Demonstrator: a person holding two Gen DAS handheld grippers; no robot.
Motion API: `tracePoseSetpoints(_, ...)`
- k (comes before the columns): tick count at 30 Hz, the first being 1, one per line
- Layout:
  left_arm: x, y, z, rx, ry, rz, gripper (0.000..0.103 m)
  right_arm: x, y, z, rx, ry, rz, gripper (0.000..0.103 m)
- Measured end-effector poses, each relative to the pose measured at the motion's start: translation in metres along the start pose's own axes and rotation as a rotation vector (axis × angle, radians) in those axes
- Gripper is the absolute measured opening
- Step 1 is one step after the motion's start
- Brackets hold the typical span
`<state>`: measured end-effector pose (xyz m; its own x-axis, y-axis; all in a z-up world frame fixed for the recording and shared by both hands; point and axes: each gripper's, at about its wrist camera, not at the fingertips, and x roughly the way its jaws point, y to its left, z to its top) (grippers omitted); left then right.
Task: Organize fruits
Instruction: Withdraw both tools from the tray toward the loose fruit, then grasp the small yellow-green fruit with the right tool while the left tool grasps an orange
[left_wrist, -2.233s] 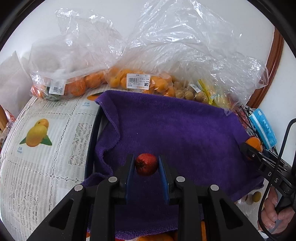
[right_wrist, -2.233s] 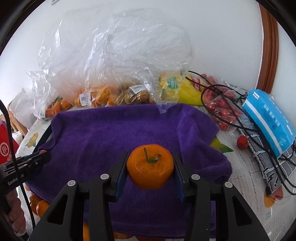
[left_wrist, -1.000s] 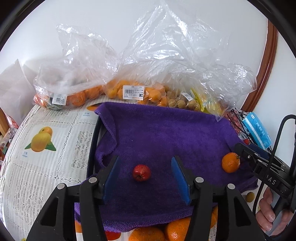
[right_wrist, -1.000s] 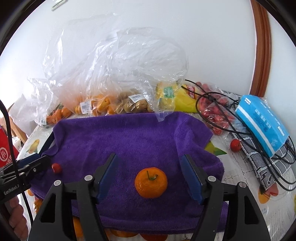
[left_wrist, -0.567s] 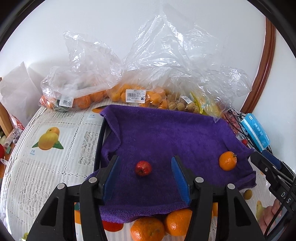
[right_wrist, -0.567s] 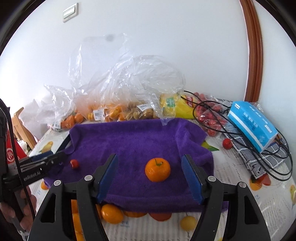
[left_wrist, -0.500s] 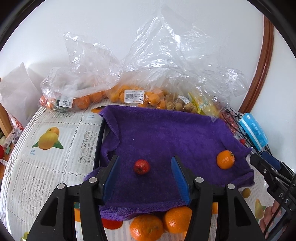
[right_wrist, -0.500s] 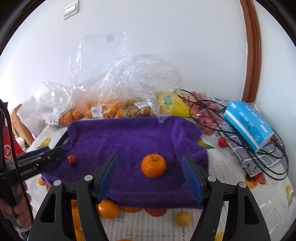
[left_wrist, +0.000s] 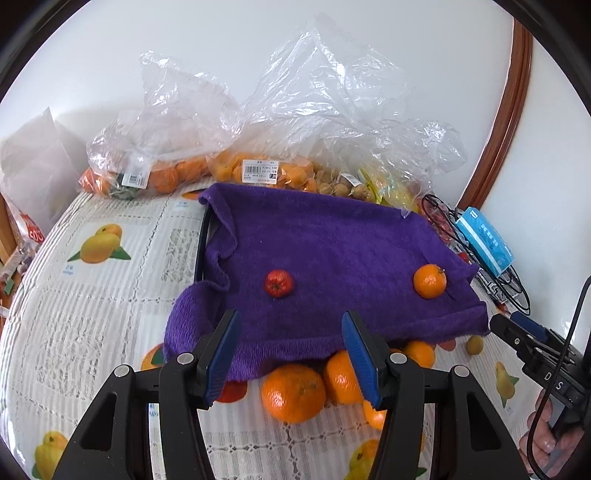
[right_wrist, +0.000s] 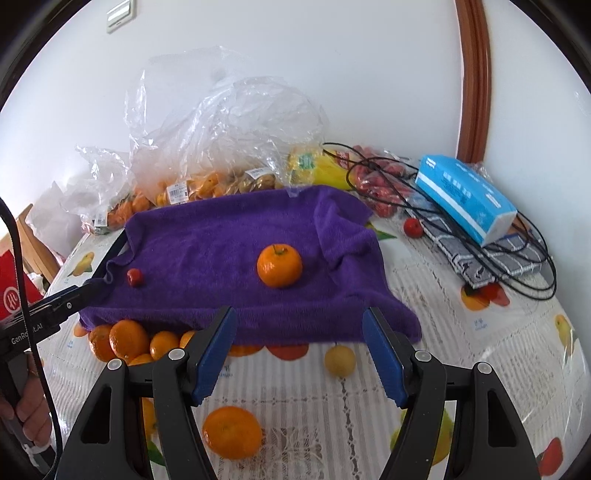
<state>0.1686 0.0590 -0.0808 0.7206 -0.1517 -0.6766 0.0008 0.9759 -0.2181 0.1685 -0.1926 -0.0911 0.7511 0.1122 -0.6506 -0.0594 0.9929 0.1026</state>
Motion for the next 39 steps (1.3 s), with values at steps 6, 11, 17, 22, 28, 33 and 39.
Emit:
tracePoseSetpoints(6, -0.003, 0.003, -0.004, -0.022, 0.004, -0.010, 0.055, 0.006, -0.001, -0.015, -0.016, 0.035, -0.024, 0.070)
tracePoseSetpoints(11, 0.000, 0.009, -0.006, -0.046, 0.016, -0.008, 0.060, 0.023, -0.004, -0.025, 0.004, 0.093, -0.011, 0.070)
tracePoseSetpoints(17, 0.006, 0.010, -0.007, -0.046, 0.024, -0.002, 0.062, 0.038, 0.002, -0.032, -0.018, 0.131, -0.031, 0.070)
tracePoseSetpoints(22, 0.007, 0.006, -0.009, -0.023, 0.010, 0.015, 0.064, 0.046, 0.004, -0.034, -0.021, 0.132, -0.018, 0.061)
tracePoseSetpoints(28, 0.008, 0.004, -0.010, -0.006, 0.000, 0.021, 0.064, 0.049, -0.003, -0.034, 0.017, 0.140, 0.017, 0.026)
tracePoseSetpoints(33, 0.007, 0.003, -0.010, -0.006, -0.005, 0.014, 0.064, 0.050, -0.002, -0.034, 0.014, 0.143, 0.018, 0.027)
tracePoseSetpoints(39, 0.007, 0.004, -0.011, -0.012, -0.009, 0.007, 0.064, 0.055, 0.008, -0.031, -0.034, 0.148, 0.000, 0.035)
